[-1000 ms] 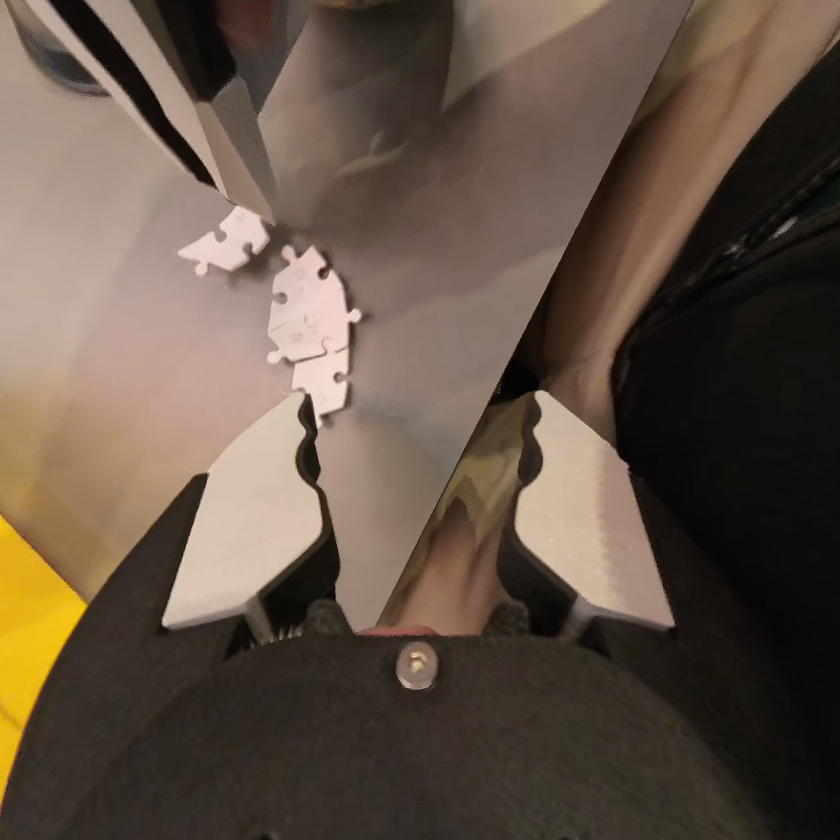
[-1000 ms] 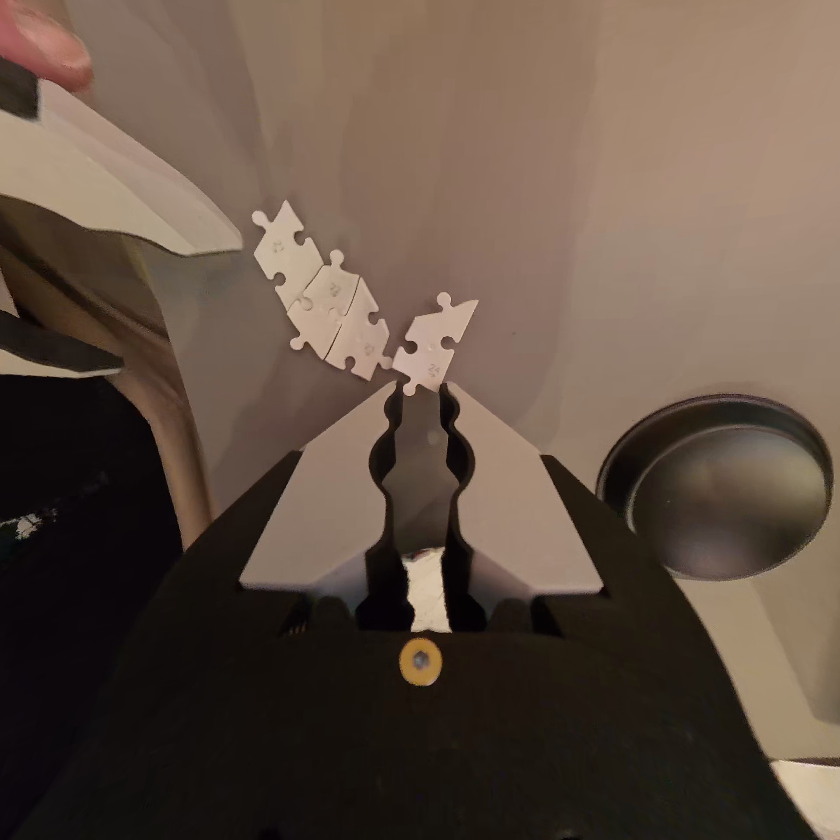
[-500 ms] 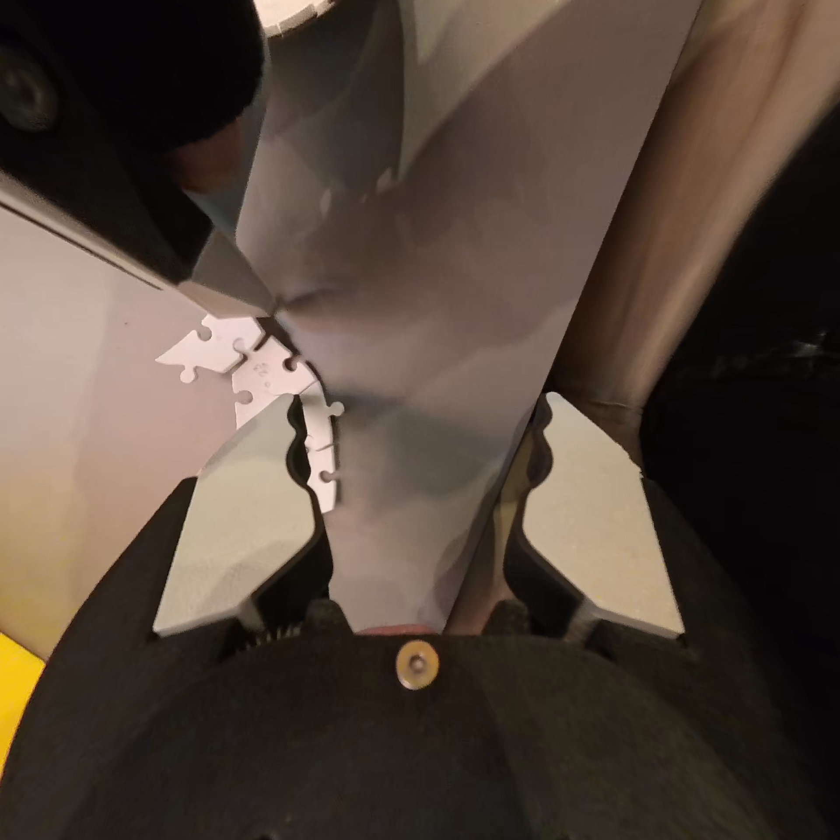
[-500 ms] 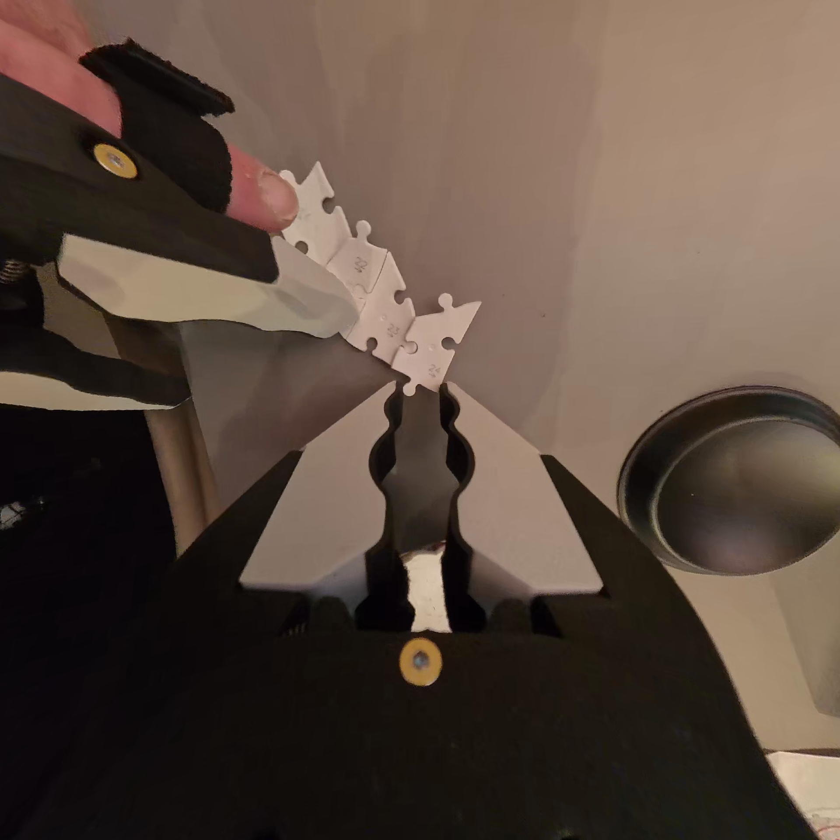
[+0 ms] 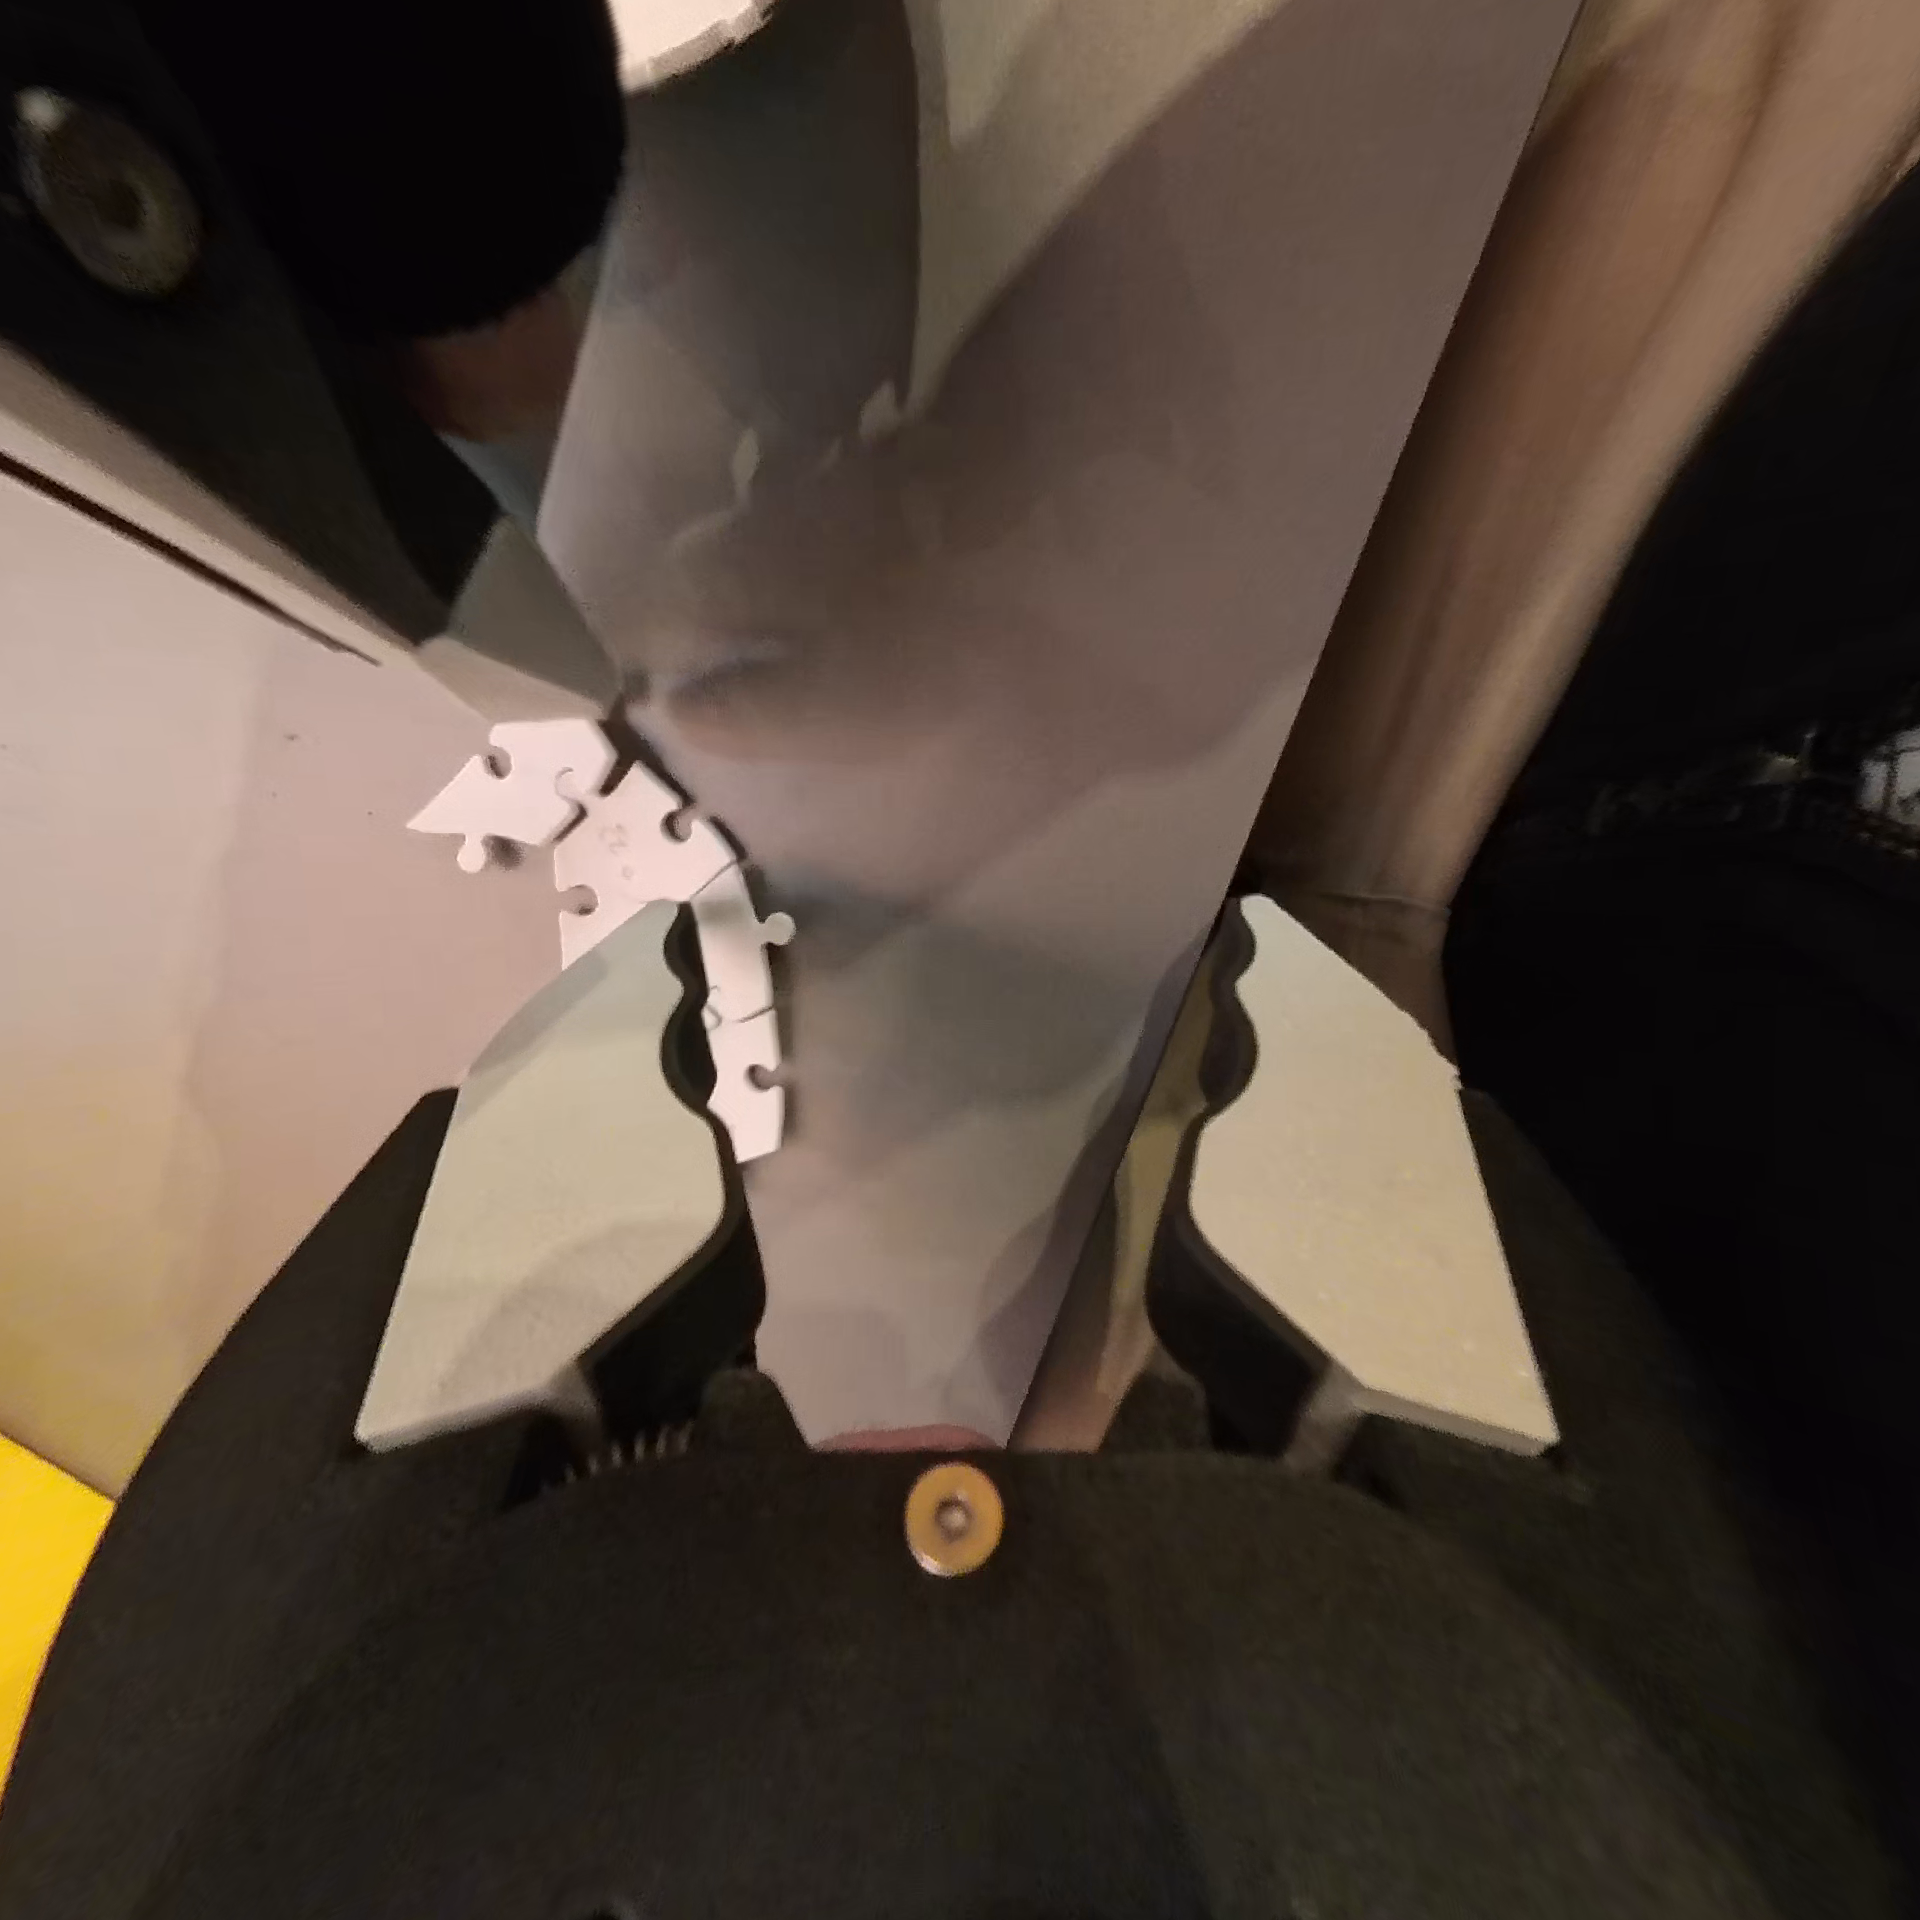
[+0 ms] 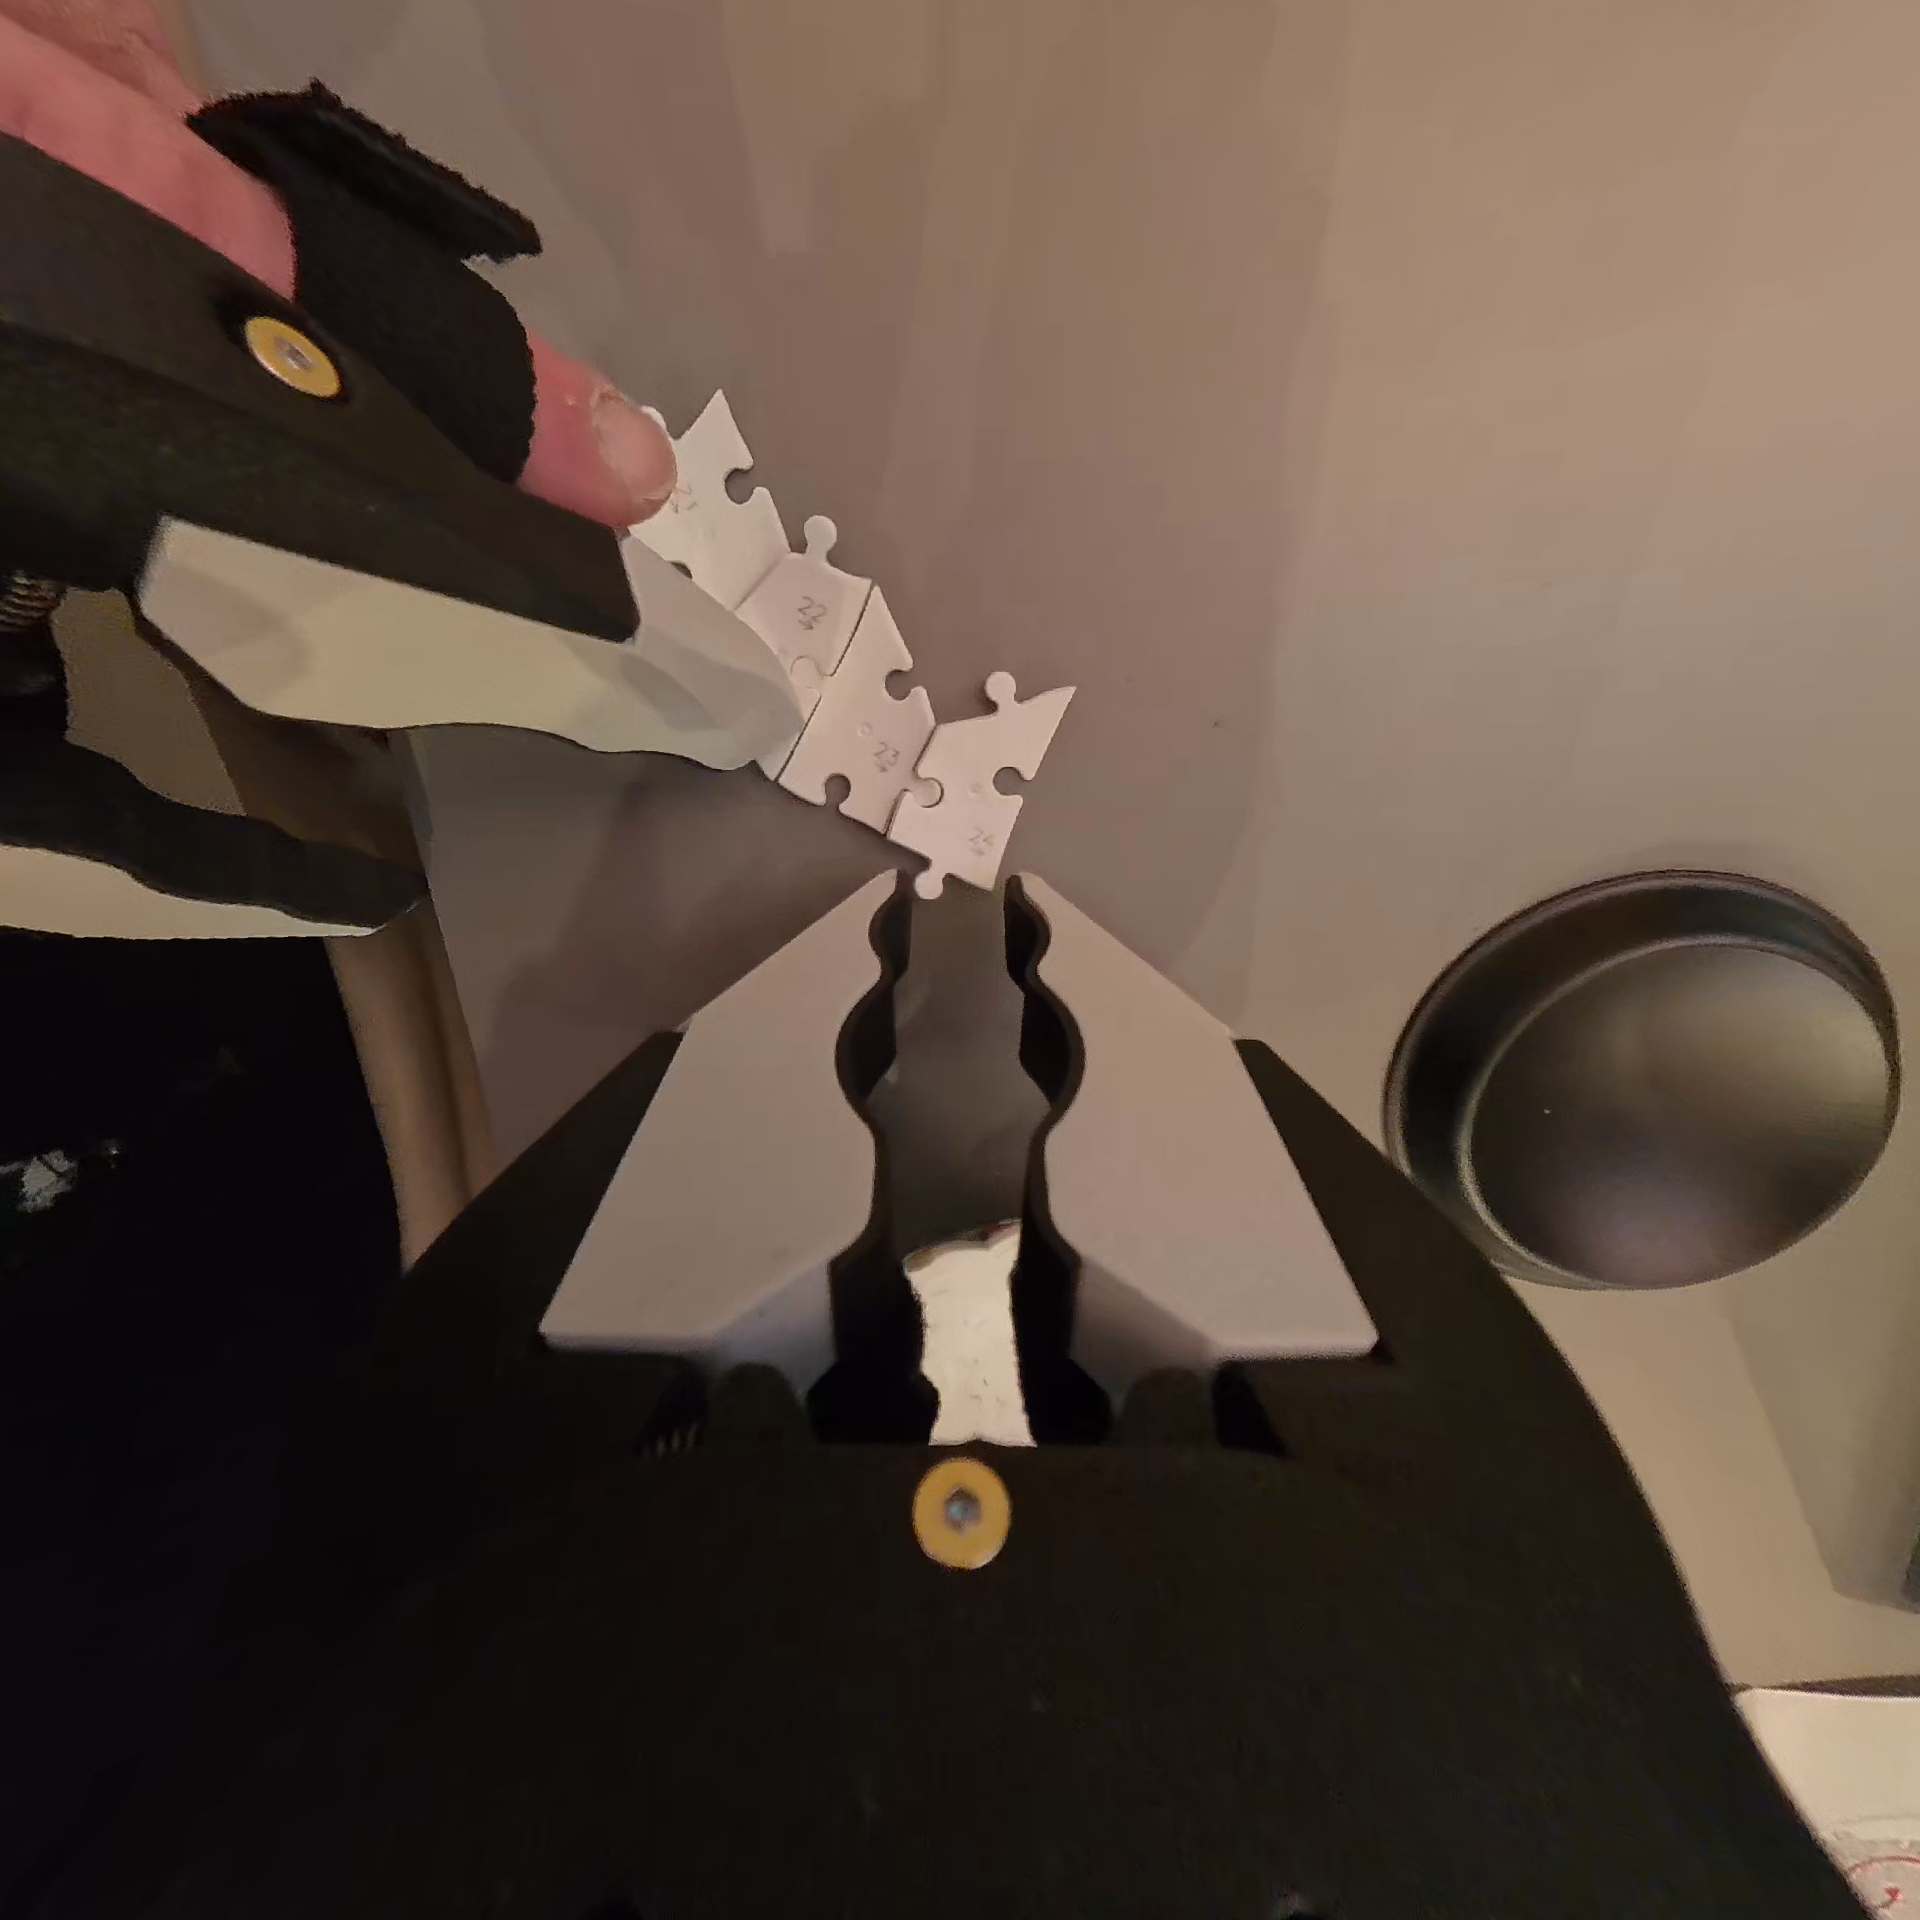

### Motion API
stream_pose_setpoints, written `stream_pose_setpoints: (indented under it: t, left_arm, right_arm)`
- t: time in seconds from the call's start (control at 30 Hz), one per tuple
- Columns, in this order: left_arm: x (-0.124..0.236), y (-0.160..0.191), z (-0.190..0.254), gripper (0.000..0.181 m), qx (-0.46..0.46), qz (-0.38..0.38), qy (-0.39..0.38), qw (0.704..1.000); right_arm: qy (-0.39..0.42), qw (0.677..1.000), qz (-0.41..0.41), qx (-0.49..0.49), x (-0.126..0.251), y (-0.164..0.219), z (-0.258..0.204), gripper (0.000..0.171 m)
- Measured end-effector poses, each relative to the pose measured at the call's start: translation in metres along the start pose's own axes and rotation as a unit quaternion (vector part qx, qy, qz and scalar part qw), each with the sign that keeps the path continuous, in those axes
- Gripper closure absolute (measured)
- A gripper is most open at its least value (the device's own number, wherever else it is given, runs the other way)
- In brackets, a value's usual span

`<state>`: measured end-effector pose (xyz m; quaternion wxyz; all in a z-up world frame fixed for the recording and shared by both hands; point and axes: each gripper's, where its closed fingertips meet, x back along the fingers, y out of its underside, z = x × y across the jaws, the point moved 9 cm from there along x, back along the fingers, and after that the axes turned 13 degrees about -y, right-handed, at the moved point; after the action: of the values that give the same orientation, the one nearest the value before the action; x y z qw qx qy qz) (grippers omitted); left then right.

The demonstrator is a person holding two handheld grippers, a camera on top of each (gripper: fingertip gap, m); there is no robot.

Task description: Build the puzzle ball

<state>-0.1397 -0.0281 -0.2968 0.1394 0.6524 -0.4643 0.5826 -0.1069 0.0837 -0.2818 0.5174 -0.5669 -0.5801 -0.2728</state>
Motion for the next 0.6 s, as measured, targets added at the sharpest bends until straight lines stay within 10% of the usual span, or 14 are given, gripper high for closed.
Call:
stream_pose_setpoints:
  t: [0.03,0.6]
  left_arm:
    - [0.0,0.0,0.0,0.089,0.0,0.0,0.0,1.0]
    - [0.0,0.002,-0.003,0.088,0.004,0.003,0.008,1.0]
  right_arm:
    - [0.001,1.0,0.005,0.001,0.002,-0.001,0.0,0.155]
    - [-0.037,0.999,-0.016,0.027,-0.011,-0.01,0.0,0.171]
